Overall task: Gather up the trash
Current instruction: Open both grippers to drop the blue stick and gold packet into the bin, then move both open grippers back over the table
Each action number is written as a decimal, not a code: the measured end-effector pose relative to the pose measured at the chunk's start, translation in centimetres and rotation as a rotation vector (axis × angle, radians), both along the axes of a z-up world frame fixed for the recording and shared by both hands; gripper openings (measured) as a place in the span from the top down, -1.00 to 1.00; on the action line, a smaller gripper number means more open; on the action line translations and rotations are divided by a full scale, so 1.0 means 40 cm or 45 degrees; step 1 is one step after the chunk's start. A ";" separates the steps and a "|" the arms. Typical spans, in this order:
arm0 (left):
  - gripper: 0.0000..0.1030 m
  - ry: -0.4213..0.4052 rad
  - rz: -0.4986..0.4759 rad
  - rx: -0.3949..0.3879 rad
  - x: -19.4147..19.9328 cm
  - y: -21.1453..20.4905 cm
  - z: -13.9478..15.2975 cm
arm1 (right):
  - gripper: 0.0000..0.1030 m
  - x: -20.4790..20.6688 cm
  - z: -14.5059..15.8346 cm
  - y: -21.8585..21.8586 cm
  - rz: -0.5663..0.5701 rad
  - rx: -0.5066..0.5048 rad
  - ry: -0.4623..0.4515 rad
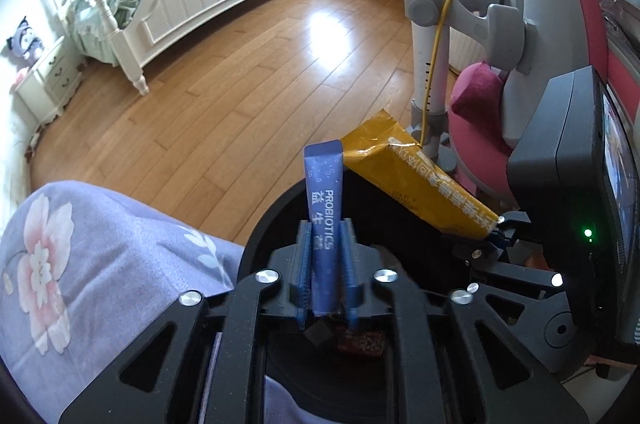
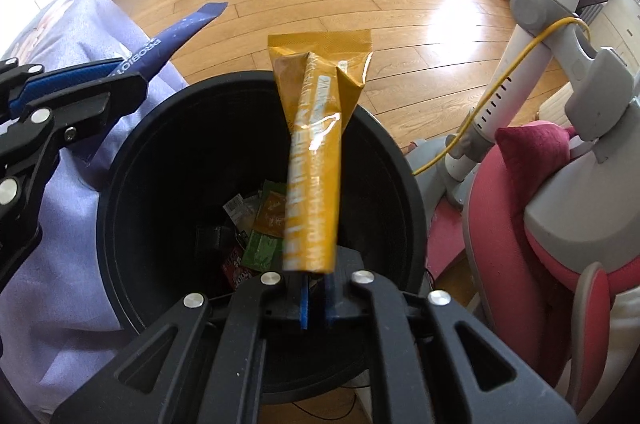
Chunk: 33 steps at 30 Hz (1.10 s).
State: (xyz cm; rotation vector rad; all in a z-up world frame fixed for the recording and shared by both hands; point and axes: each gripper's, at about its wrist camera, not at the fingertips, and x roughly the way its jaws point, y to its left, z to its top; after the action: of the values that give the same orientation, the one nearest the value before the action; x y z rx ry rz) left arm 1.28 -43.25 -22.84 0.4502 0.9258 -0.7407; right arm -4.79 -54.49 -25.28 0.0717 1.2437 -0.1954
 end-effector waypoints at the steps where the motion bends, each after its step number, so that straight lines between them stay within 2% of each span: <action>1: 0.22 -0.007 0.013 -0.006 -0.002 0.005 0.003 | 0.57 -0.002 0.002 -0.001 -0.014 0.003 0.002; 2: 0.13 -0.015 0.024 -0.016 -0.005 0.010 0.007 | 0.39 -0.006 0.007 -0.004 -0.034 -0.004 -0.006; 3: -0.01 -0.021 0.031 -0.021 -0.008 0.012 0.010 | -0.04 -0.011 0.015 -0.004 -0.046 -0.028 -0.019; 4: -0.06 -0.031 0.042 -0.027 -0.010 0.017 0.015 | -0.34 -0.015 0.022 -0.002 -0.052 -0.055 -0.037; 5: -0.06 -0.034 0.046 -0.032 -0.012 0.021 0.018 | -0.38 -0.021 0.032 0.003 -0.046 -0.070 -0.058; 11: -0.10 -0.029 0.059 -0.040 -0.020 0.036 0.026 | -0.38 -0.025 0.045 0.014 -0.037 -0.072 -0.055; 18: -0.44 -0.070 0.076 -0.058 -0.033 0.049 0.053 | -0.39 -0.031 0.061 0.018 -0.041 -0.082 -0.067; 26: -0.46 -0.090 0.086 -0.070 -0.042 0.072 0.076 | -0.38 -0.030 0.086 0.035 -0.040 -0.097 -0.087; 28: -0.59 -0.096 0.100 -0.075 -0.043 0.081 0.081 | -0.39 -0.028 0.094 0.040 -0.040 -0.103 -0.095; 33: -0.67 -0.110 0.125 -0.084 -0.042 0.107 0.096 | -0.47 -0.023 0.108 0.056 -0.032 -0.109 -0.106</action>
State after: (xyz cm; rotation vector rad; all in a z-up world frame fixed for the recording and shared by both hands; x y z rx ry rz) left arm -0.40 -38.96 -18.99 0.3729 0.8343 -0.6553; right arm -5.72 -52.26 -20.94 0.0212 1.1507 -0.2645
